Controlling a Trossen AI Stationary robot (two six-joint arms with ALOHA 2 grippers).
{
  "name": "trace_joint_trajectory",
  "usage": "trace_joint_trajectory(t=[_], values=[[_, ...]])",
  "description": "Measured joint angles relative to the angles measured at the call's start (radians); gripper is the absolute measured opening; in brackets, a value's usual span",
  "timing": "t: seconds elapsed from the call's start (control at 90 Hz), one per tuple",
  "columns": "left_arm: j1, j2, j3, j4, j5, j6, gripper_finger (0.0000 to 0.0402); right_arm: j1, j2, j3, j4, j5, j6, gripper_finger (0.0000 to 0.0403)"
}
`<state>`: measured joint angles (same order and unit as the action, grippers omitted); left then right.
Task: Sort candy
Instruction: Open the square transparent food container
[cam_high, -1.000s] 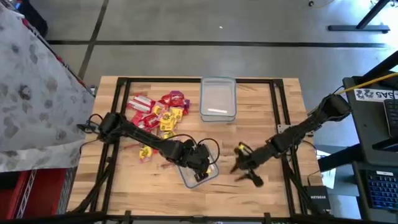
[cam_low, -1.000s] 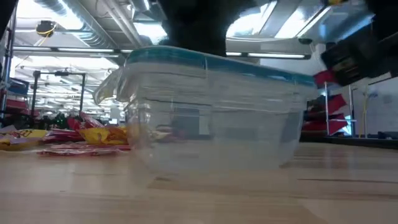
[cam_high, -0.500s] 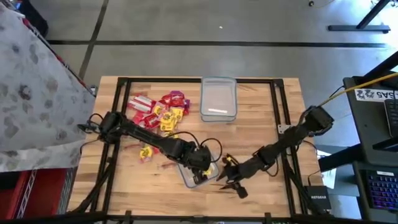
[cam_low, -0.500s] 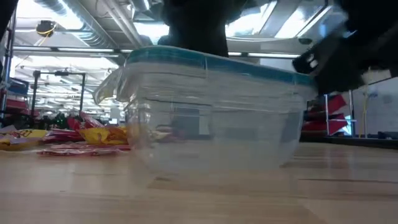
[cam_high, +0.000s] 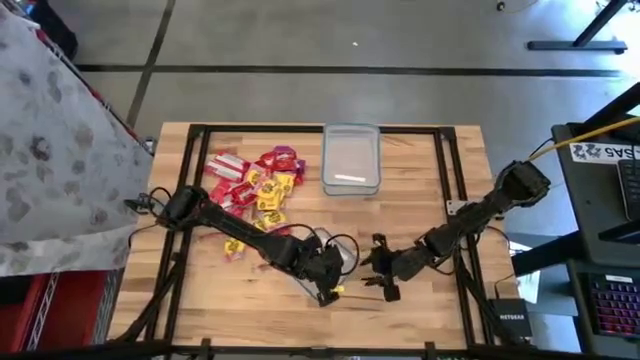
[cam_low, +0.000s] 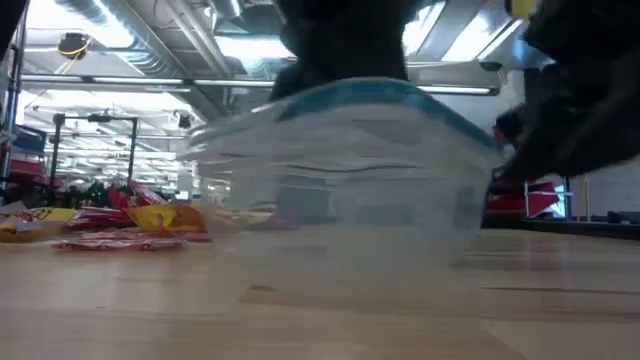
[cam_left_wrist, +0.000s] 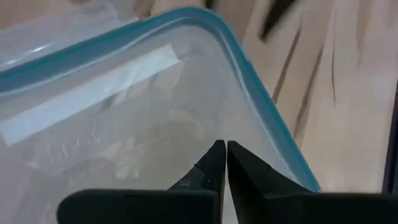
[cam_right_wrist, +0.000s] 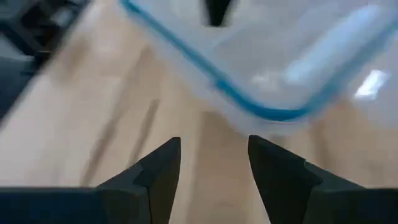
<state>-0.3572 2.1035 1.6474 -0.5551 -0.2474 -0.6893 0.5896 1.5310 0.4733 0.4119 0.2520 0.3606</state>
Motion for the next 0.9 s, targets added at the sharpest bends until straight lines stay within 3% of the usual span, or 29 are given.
trace_joint_trajectory(t=[0.233, 0.411, 0.533, 0.678, 0.9], values=[[0.015, 0.054, 0.0, 0.054, -0.025, 0.019, 0.0, -0.001, 0.092, -0.083, 0.288, 0.033, 0.09, 0.0177], [0.017, 0.096, 0.003, 0.072, -0.051, 0.028, 0.0, 0.002, 0.163, -0.083, 0.384, 0.149, 0.179, 0.0177], [0.016, 0.115, 0.004, 0.098, -0.068, 0.025, 0.0, 0.01, 0.192, -0.087, 0.447, 0.187, 0.148, 0.0177], [0.016, 0.12, 0.005, 0.1, -0.063, 0.043, 0.0, 0.038, 0.19, -0.089, 0.472, 0.178, 0.064, 0.0177], [0.015, 0.127, 0.007, 0.122, -0.032, 0.048, 0.0, 0.057, 0.169, -0.096, 0.459, 0.083, -0.017, 0.0177]])
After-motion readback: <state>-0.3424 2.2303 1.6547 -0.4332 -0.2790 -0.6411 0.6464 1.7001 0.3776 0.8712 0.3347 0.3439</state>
